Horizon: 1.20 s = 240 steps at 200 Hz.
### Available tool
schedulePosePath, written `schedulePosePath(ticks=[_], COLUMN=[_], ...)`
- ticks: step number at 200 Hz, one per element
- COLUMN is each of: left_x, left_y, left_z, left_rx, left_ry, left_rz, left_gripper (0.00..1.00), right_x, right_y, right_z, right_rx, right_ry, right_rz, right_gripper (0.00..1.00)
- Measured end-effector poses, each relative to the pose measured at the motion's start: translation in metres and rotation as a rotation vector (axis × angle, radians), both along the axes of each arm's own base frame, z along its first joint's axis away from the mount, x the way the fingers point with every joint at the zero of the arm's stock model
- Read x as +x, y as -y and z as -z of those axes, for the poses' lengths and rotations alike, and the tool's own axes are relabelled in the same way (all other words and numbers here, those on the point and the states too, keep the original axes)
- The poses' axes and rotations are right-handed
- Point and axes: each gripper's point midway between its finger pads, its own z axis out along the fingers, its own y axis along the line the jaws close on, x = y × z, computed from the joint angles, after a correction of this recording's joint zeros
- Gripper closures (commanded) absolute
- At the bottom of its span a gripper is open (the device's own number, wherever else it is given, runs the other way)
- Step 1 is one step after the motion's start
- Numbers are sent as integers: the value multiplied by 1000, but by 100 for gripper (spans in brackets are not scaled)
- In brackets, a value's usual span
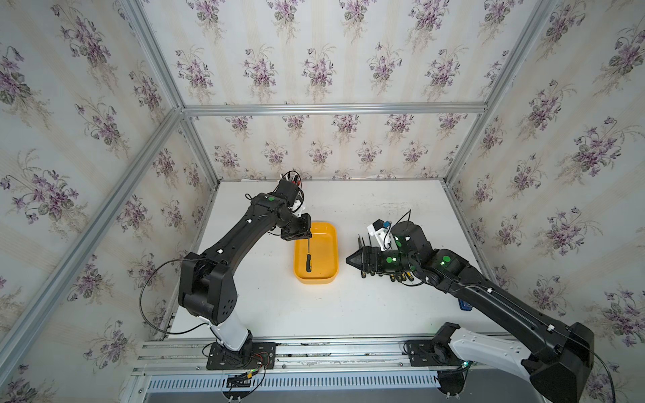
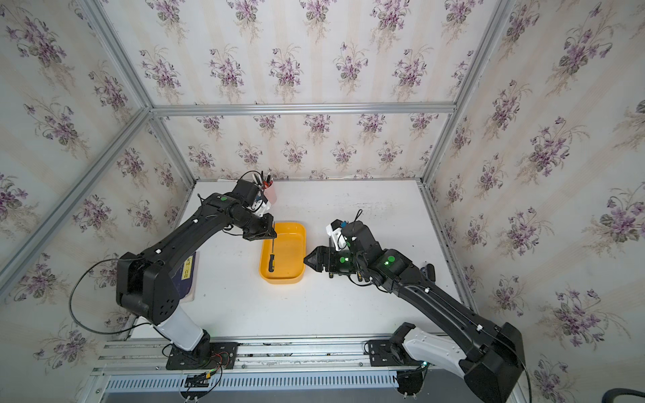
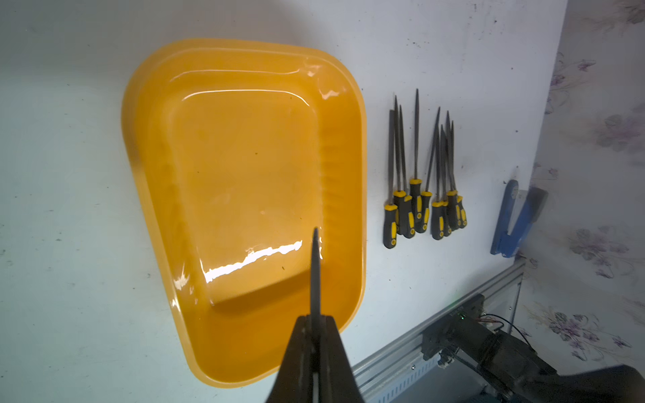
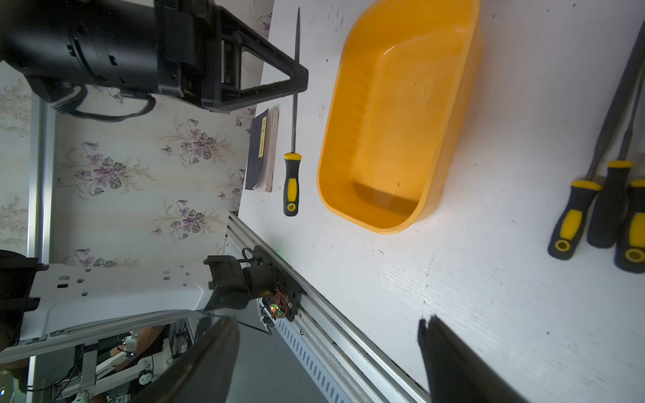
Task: Put the file tool into the storage box
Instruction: Place the file tool in the storage box.
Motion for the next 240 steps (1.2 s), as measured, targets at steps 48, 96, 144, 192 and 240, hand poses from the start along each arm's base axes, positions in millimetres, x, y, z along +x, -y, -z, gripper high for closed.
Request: schedulePosePath(ticks=[48,96,144,192,240], left_x=[12,16,25,31,27], left_y=[-11,-21,-23,-24,-28], left_z=[28,58,76,90,108], left_rx=[97,169,197,216,246], left_ry=[-18,-48,-59,-69,-105], left_rz=[-5,-26,-53,-56,-55], left_gripper=[100,100,100,100,100], right_x=[-3,-4,-5,-5,-3], right_y=[8,13,17,20,22], right_z=[6,9,13,17,20], right_rx=[-11,-14,-33,-44,-57], right_ry=[-5,-8,-11,-12,-9], right_rz=[26,49,63,72,85], right_gripper=[14,15,15,15,15])
